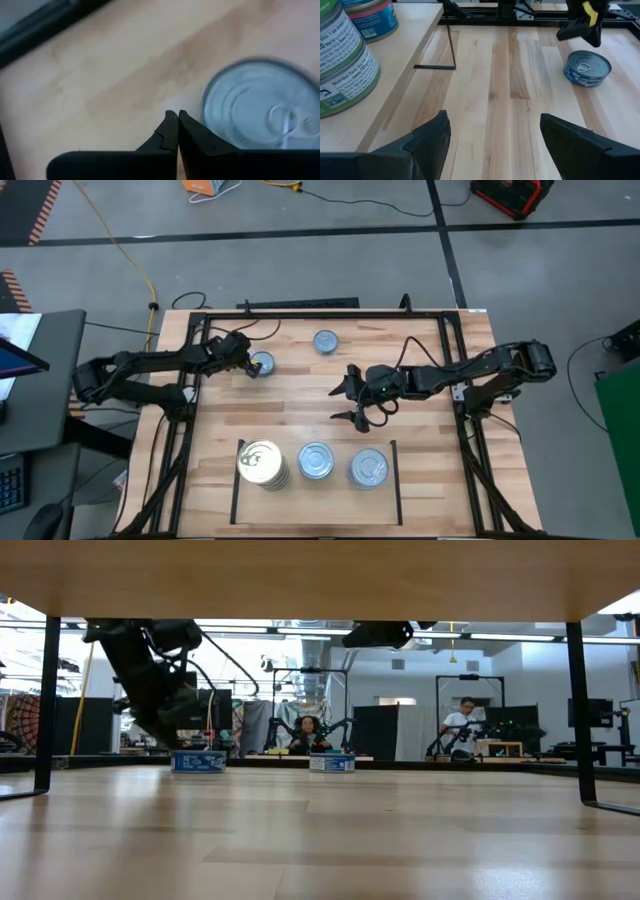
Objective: Stack canned seafood by type on shelf
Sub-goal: Put the left blue tuna can on the top of the left stacked tuna cans on the shelf
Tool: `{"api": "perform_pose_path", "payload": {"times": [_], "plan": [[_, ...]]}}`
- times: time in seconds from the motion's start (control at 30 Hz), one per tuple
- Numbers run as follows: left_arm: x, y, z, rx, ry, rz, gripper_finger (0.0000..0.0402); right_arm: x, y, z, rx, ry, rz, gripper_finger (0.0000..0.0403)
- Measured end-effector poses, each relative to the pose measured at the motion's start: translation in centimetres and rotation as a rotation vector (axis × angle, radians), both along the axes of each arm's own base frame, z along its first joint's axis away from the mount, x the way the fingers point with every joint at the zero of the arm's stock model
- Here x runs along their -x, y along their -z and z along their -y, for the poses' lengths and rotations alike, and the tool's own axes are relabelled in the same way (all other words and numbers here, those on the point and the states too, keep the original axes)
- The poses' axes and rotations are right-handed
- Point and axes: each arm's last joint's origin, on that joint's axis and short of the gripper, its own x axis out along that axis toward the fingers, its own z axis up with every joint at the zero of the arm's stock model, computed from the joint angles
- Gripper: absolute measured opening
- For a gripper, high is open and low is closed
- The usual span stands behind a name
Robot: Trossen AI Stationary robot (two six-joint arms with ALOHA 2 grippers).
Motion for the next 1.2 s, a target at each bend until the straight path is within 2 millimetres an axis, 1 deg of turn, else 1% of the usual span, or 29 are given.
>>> {"api": "perform_pose_path", "payload": {"times": [0.07, 0.13, 0.2, 0.37, 0.43, 0.53, 0.77, 0.93, 1.03, 1.17, 1.2], "plan": [[0.1, -0.5, 0.0, -0.013, 0.016, 0.035, 0.001, 0.0, 0.0, 0.0, 0.003, 0.008, 0.0, 0.033], [0.1, -0.8, -0.1, 0.01, 0.042, 0.072, 0.0028, 0.0, 0.0, 0.0, 0.004, 0.008, 0.0, 0.0331], [0.1, -0.8, -0.2, 0.04, 0.055, 0.101, 0.005, 0.0, 0.0, 0.0, 0.004, 0.009, 0.003, 0.0331], [0.6, -0.6, -0.9, 0.074, 0.013, 0.122, 0.0109, 0.0, -0.1, -0.3, 0.004, 0.0, 0.014, 0.033], [0.8, -0.6, -1.2, 0.086, 0.006, 0.135, 0.0121, 0.0, -0.1, -0.5, 0.004, -0.008, 0.015, 0.033], [1.1, -0.6, -1.5, 0.118, 0.007, 0.161, 0.0126, 0.0, -0.1, -0.9, 0.008, -0.021, 0.017, 0.033], [1.2, -0.4, -1.4, 0.154, 0.001, 0.177, 0.0115, 0.0, -0.2, -1.6, 0.008, -0.044, 0.021, 0.033], [1.7, 1.0, -0.9, 0.166, -0.002, 0.211, 0.01, 0.0, -0.3, -2.1, 0.008, -0.061, 0.032, 0.033], [2.0, 1.9, -0.5, 0.183, 0.002, 0.234, 0.0076, 0.0, -0.3, -2.2, 0.009, -0.064, 0.038, 0.033], [2.2, 2.3, -0.4, 0.182, 0.004, 0.234, 0.0018, -0.1, -0.5, -2.1, 0.008, -0.063, 0.057, 0.033], [2.2, 2.3, -0.4, 0.181, 0.003, 0.231, 0.001, -0.1, -0.5, -2.1, 0.008, -0.063, 0.056, 0.0331]]}}
